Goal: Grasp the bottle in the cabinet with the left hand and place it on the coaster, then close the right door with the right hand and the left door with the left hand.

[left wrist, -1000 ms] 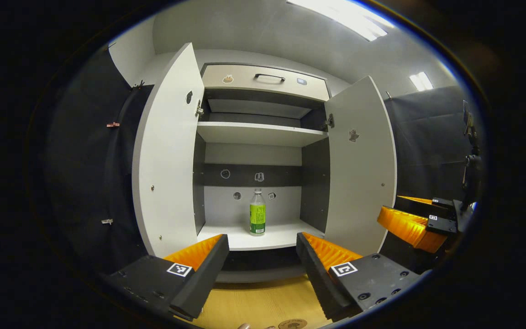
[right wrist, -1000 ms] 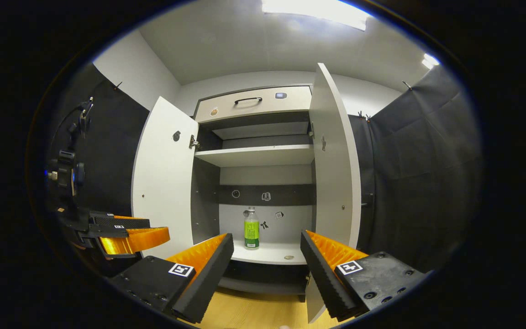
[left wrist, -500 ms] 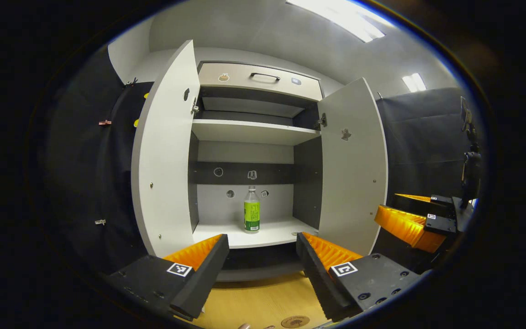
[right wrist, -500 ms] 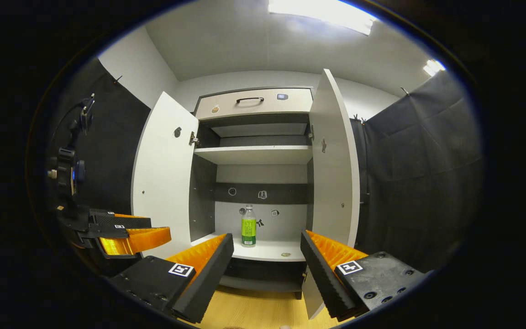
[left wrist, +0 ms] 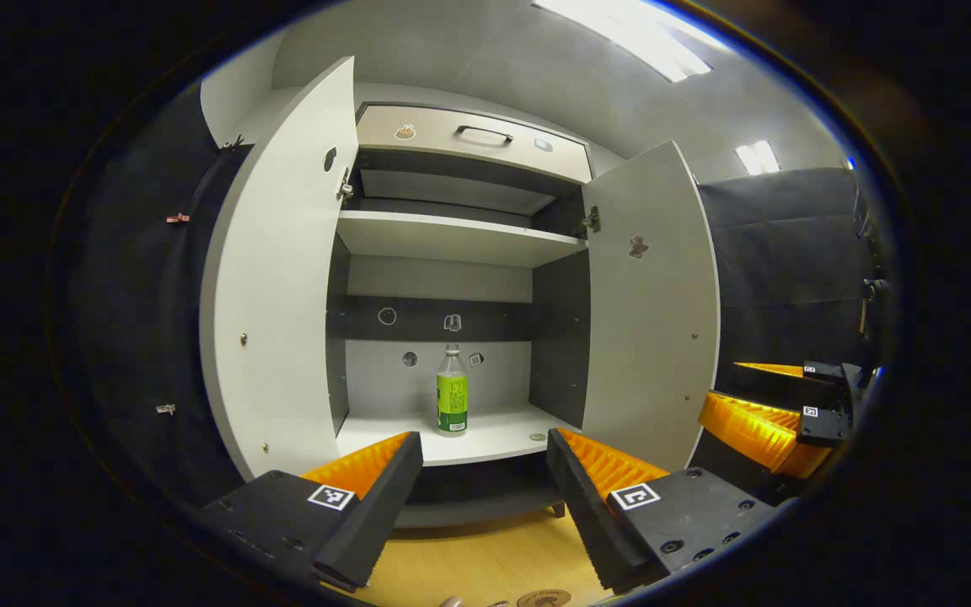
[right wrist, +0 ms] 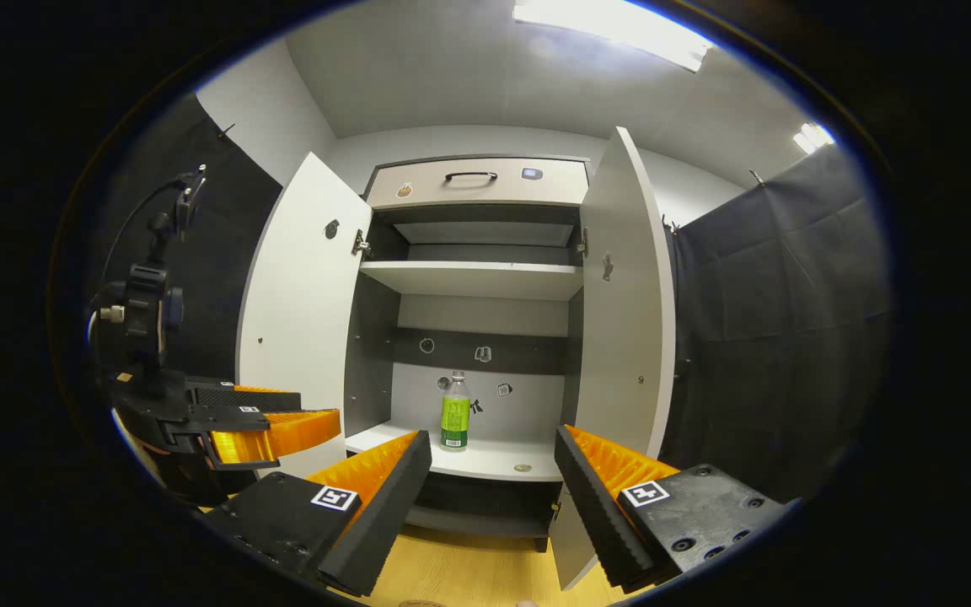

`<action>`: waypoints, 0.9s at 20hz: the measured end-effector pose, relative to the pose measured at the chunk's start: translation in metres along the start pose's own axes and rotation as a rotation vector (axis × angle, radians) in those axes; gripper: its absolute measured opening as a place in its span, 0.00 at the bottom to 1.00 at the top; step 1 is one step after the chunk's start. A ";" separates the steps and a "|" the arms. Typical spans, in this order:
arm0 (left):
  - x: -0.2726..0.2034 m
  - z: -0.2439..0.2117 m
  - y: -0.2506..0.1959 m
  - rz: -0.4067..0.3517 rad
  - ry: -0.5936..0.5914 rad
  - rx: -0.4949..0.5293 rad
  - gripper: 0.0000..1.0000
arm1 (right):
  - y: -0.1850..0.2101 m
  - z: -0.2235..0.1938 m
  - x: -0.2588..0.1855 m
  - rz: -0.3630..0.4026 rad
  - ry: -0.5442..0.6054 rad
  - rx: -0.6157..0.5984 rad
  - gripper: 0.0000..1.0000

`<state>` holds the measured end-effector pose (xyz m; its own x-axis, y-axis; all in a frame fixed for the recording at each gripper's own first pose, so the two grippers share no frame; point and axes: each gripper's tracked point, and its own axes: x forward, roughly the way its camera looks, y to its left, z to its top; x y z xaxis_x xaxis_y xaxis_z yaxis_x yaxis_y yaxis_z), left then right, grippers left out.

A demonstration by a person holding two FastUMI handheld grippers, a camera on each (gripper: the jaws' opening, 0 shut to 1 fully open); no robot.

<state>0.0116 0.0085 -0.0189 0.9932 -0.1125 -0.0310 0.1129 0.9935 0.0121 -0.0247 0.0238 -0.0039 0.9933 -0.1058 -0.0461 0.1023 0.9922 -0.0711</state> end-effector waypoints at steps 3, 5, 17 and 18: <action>0.040 -0.001 0.005 0.017 -0.016 0.019 0.94 | 0.000 -0.008 0.029 0.038 0.002 0.009 0.98; 0.070 -0.005 0.007 0.015 -0.010 0.051 0.95 | 0.003 -0.015 0.049 0.076 0.011 0.032 0.98; 0.223 -0.020 0.044 0.068 -0.031 0.129 0.95 | -0.005 -0.044 0.120 0.164 0.035 0.069 0.98; 0.234 -0.024 0.047 0.071 -0.027 0.132 0.94 | -0.007 -0.046 0.123 0.165 0.040 0.076 0.98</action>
<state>0.2491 0.0290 -0.0500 0.9990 -0.0446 0.0010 0.0439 0.9885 0.1450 0.0939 0.0011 -0.0549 0.9942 0.0574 -0.0905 -0.0561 0.9983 0.0164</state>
